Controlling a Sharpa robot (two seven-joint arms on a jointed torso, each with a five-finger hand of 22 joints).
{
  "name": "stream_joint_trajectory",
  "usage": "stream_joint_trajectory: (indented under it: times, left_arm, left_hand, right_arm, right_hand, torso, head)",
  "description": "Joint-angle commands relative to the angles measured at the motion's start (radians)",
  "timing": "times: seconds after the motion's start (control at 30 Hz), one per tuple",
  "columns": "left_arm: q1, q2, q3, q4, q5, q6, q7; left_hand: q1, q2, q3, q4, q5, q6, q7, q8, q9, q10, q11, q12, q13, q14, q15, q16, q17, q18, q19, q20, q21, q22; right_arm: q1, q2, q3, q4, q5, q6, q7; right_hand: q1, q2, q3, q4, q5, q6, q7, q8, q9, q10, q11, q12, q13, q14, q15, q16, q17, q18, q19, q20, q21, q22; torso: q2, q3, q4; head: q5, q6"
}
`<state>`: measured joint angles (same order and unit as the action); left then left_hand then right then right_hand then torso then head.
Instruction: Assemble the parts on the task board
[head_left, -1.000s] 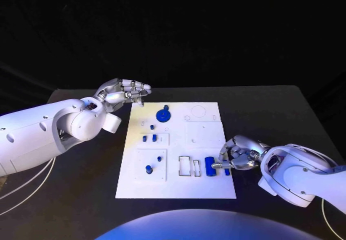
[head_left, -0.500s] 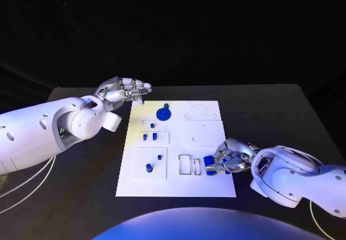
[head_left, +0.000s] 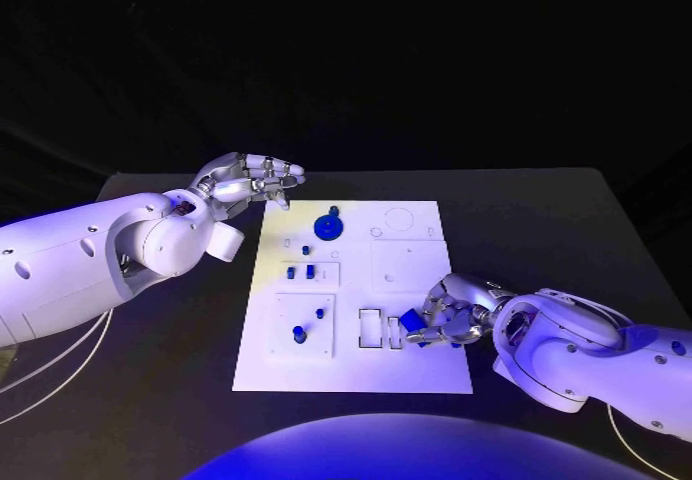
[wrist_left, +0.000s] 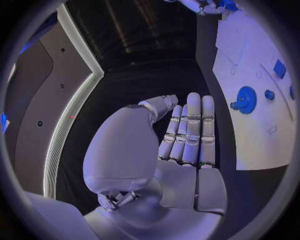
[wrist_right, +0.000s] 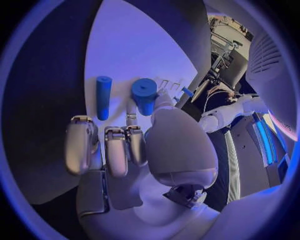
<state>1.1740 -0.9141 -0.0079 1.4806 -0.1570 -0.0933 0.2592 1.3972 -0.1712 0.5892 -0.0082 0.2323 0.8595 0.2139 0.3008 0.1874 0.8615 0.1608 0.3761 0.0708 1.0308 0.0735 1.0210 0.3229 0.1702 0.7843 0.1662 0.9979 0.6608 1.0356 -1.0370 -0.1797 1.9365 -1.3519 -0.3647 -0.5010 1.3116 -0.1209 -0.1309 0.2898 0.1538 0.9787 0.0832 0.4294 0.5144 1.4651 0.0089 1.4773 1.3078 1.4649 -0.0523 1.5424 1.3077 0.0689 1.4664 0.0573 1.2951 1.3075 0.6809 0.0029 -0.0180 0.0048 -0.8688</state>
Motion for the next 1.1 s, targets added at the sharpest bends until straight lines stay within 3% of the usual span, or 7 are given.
stream_joint_trajectory:
  times: [0.03,0.2,0.37,0.53,0.77,0.93,1.1]
  left_arm:
    - [0.001,0.000,0.001,0.004,0.000,0.016,0.005]
    - [0.001,0.000,0.001,0.004,0.000,0.016,0.005]
    - [0.001,-0.001,0.001,0.004,0.000,0.015,0.005]
    - [0.001,0.000,0.001,0.003,0.000,0.014,0.005]
    - [0.001,0.002,0.001,0.002,0.000,0.014,0.005]
    - [0.001,0.002,0.001,0.002,0.000,0.013,0.005]
    - [0.001,0.002,0.001,0.003,0.000,0.013,0.005]
  left_hand:
    - [-0.009,0.002,-0.002,-0.004,0.002,-0.003,0.004,0.005,-0.001,-0.009,-0.001,0.004,-0.001,-0.004,0.002,0.003,-0.001,0.014,-0.004,0.003,-0.004,-0.001]
    - [-0.009,0.002,-0.002,-0.004,0.002,-0.003,0.004,0.005,-0.001,-0.009,-0.001,0.004,-0.001,-0.004,0.002,0.003,-0.001,0.014,-0.004,0.003,-0.004,-0.001]
    - [-0.009,0.002,-0.002,-0.004,0.002,-0.003,0.004,0.005,-0.001,-0.009,-0.001,0.004,-0.001,-0.004,0.002,0.003,-0.001,0.014,-0.004,0.003,-0.004,-0.001]
    - [-0.009,0.002,-0.002,-0.004,0.002,-0.003,0.004,0.005,-0.001,-0.009,-0.001,0.004,-0.001,-0.004,0.002,0.003,-0.001,0.014,-0.004,0.003,-0.004,-0.001]
    - [-0.009,0.002,-0.002,-0.004,0.002,-0.003,0.004,0.005,-0.001,-0.009,-0.001,0.004,-0.001,-0.004,0.002,0.003,-0.001,0.014,-0.004,0.003,-0.004,-0.001]
    - [-0.009,0.002,-0.002,-0.004,0.002,-0.003,0.004,0.005,-0.001,-0.009,-0.001,0.004,-0.001,-0.004,0.002,0.003,-0.001,0.014,-0.004,0.003,-0.004,-0.001]
    - [-0.009,0.002,-0.002,-0.004,0.002,-0.003,0.004,0.005,-0.001,-0.009,-0.001,0.004,-0.001,-0.004,0.002,0.003,-0.001,0.014,-0.004,0.003,-0.004,-0.001]
  right_arm:
    - [-0.012,0.004,-0.008,-0.014,-0.075,0.035,-0.035]
    - [-0.014,0.000,-0.008,-0.009,-0.051,0.018,-0.038]
    - [-0.011,-0.010,-0.008,0.005,0.028,-0.008,-0.042]
    - [0.001,-0.017,-0.007,0.021,0.102,-0.043,-0.039]
    - [0.037,-0.026,-0.005,0.051,0.200,-0.089,-0.018]
    - [0.060,-0.027,-0.005,0.065,0.250,-0.096,-0.014]
    - [0.069,-0.016,-0.005,0.066,0.282,-0.081,-0.014]
  right_hand:
    - [0.083,0.029,0.030,-0.005,0.002,0.006,-0.005,-0.012,-0.016,0.043,-0.006,0.004,0.153,0.087,-0.008,0.006,0.159,-0.012,0.002,-0.009,0.003,0.149]
    - [0.167,0.043,0.107,-0.004,0.004,0.027,-0.013,-0.021,-0.028,0.048,-0.013,0.007,0.162,0.087,-0.014,0.006,0.159,-0.012,0.004,-0.013,0.006,0.153]
    - [0.175,0.045,0.129,-0.003,0.004,0.040,-0.017,-0.021,-0.029,0.050,-0.017,0.010,0.166,0.087,-0.017,0.006,0.160,-0.013,0.005,-0.016,0.007,0.155]
    - [0.158,0.049,0.141,0.002,0.003,0.055,-0.022,-0.018,-0.029,0.054,-0.021,0.014,0.172,0.088,-0.020,0.007,0.164,-0.014,0.008,-0.018,0.013,0.158]
    - [0.115,0.058,0.156,0.002,0.002,0.067,-0.028,-0.018,-0.029,0.059,-0.027,0.018,0.179,0.089,-0.025,0.008,0.171,-0.015,0.011,-0.023,0.018,0.162]
    - [0.110,0.062,0.162,0.002,0.003,0.068,-0.029,-0.018,-0.029,0.060,-0.028,0.018,0.179,0.089,-0.026,0.008,0.171,-0.015,0.011,-0.024,0.018,0.162]
    - [0.099,0.065,0.166,0.002,0.002,0.069,-0.030,-0.018,-0.029,0.060,-0.028,0.019,0.180,0.089,-0.027,0.008,0.171,-0.015,0.011,-0.025,0.017,0.162]
  torso:
    - [0.000,-0.0002,-0.0004]
    - [-0.001,-0.0008,-0.0008]
    - [-0.002,-0.0010,-0.0009]
    - [-0.001,-0.0003,-0.0003]
    - [-0.001,-0.0012,-0.0008]
    - [0.000,-0.0010,-0.0001]
    - [0.001,-0.0006,0.0012]
  head:
    - [0.002,0.001]
    - [0.001,0.002]
    - [0.001,0.003]
    - [0.000,0.005]
    - [-0.001,0.006]
    - [-0.003,0.008]
    - [0.000,0.006]
